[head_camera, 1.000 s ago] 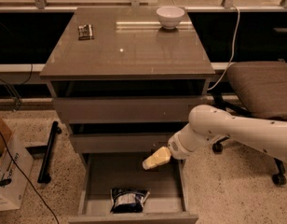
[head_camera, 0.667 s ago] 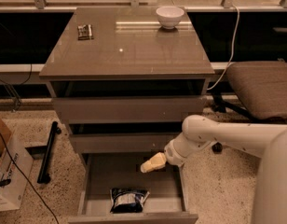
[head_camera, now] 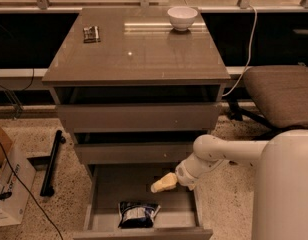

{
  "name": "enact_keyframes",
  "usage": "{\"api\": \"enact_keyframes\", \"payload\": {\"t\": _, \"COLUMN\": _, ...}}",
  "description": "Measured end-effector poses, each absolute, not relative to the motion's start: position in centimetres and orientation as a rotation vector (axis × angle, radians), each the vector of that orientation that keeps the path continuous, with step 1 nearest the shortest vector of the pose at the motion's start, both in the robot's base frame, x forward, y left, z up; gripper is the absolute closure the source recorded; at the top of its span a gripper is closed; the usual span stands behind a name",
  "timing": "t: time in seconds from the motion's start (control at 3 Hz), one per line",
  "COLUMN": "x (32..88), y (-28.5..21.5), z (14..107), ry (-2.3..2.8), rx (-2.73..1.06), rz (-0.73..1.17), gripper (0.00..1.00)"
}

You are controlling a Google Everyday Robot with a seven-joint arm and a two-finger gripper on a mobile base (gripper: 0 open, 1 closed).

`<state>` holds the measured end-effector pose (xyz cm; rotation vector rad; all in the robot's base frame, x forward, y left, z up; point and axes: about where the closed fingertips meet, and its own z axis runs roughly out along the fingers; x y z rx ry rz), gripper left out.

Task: Pick blue chip bag from bottom drawer and place on counter

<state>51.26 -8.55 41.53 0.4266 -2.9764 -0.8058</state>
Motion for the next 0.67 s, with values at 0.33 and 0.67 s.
{"api": "enact_keyframes", "payload": {"t": 0.33, "x": 52.3, "y": -8.1, "z": 42.3, "ry": -3.024, "rx": 0.423, "rz": -0.771, "gripper": 0.00}}
{"api": "enact_keyframes", "payload": {"t": 0.67, "x": 53.4, "y": -7.5, "z": 41.7, "ry": -3.049, "rx": 0.393, "rz": -0.777, "gripper": 0.00}}
